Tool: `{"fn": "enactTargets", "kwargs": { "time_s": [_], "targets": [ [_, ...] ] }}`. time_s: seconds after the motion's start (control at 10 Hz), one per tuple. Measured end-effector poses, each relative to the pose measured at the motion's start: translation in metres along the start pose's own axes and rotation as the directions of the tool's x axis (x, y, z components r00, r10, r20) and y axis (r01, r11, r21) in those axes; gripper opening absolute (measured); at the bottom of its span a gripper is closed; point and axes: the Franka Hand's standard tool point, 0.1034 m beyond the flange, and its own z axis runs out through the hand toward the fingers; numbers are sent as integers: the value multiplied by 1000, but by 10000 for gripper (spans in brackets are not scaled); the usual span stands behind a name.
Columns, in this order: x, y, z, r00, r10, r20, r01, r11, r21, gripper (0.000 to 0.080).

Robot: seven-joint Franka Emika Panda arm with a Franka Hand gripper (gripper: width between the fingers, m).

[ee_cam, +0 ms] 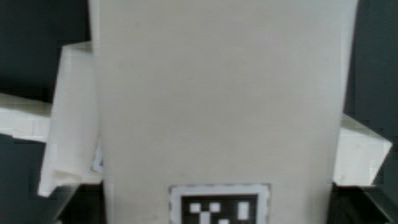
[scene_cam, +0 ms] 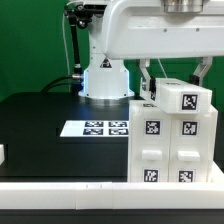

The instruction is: Assemble cabinet

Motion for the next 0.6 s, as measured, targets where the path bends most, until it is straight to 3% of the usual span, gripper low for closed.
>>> {"fn": "enactTargets", "kwargs": {
  "time_s": [0.2, 0.3, 0.4, 0.6],
  "targets": [
    [1, -1, -1, 988, 155, -12, -155, 988, 8, 553],
    [1, -1, -1, 957, 287, -34, -286, 958, 31, 553],
    [-3, 0, 1, 885, 464, -31, -461, 884, 75, 553],
    [-5, 0, 2, 758, 652, -2, -649, 755, 94, 553]
  ]
}}
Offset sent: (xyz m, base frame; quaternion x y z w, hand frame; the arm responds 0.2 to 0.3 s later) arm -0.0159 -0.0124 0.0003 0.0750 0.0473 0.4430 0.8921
